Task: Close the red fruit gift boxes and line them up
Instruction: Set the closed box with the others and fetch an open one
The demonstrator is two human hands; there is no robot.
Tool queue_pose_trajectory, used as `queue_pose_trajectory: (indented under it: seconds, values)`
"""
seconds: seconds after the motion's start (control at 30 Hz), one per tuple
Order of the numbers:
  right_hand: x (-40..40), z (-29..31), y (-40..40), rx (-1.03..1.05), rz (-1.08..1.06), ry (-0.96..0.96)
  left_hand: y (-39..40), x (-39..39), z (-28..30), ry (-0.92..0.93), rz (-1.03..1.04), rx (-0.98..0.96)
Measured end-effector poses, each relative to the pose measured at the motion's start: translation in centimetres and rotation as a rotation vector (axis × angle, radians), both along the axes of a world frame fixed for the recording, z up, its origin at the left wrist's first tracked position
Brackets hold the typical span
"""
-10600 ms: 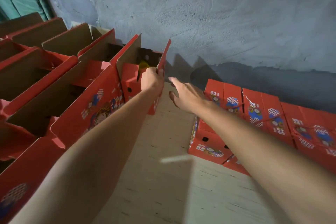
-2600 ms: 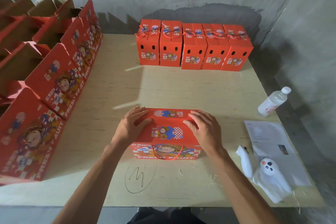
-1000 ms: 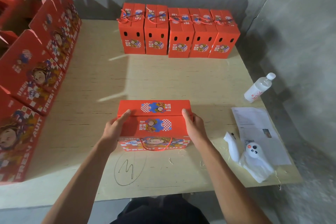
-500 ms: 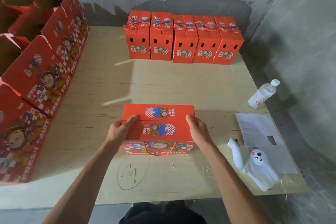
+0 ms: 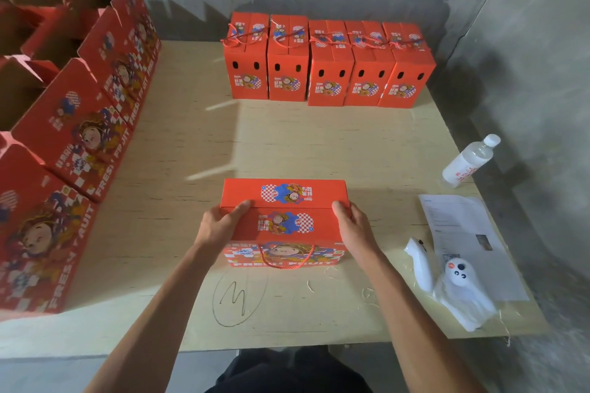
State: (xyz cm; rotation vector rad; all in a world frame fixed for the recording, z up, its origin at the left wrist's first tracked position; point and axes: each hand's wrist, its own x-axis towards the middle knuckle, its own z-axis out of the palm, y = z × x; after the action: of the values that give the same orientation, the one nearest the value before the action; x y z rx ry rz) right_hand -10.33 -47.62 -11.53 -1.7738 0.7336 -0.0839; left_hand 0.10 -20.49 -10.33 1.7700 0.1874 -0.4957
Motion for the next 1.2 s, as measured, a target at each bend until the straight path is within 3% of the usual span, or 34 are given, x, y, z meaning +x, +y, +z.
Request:
queue_pose_trajectory:
  seconds: [0.3,0.47,0.6,0.7,0.83,0.9,0.97,1.0,1.07,1.13,1.2]
  values:
    - [0.4,0.1,0.4,-0.196,-0.019,0.079,0.3,0.3,-0.3,-0.036,0.057,0.078]
    - [0.7,0.5,-0.2,-0.094,-0.087,0.048,1.1,1.0,0.1,0.056,0.071,-0.038]
    - [1.2,2.0,-0.4,-0.105,0.053,0.090,1.0,0.2,0.8,0.075,0.010,-0.077]
    - [1.5,2.2,0.1,-0.224,0.132,0.131,0.3,-0.1,1.4,0.096,-0.011,-0.019]
    - [1.7,2.8,1.3,-0.378,0.068,0.192,-0.3,0.3,1.7,0.145,0.075,0.008]
    - [1.9,2.6,3.2,-0.697,0.096,0.163,-1.1,0.0,1.7,-0.009,0.040,0.172]
    - [2.3,2.6,6.1,-0.981,0.194,0.004,-2.1,-0.6,1.9,-0.388,-0.091,0.594]
    - [2.7,2.5,7.5,-1.012,0.285,-0.058,-2.9,-0.9,2.1,-0.628,-0.171,0.743]
    - [3.1,2.0,9.7,-1.057,0.519,-0.029,-4.3,-1.1,2.7,-0.932,-0.406,0.771]
    - [3.0,1.3,10.5,-1.131,0.636,0.020,-5.0,-1.2,2.3,-0.899,-0.568,0.767]
    - [2.7,1.2,10.2,-1.119,0.580,-0.009,-4.5,-1.2,1.6,-0.829,-0.590,0.864]
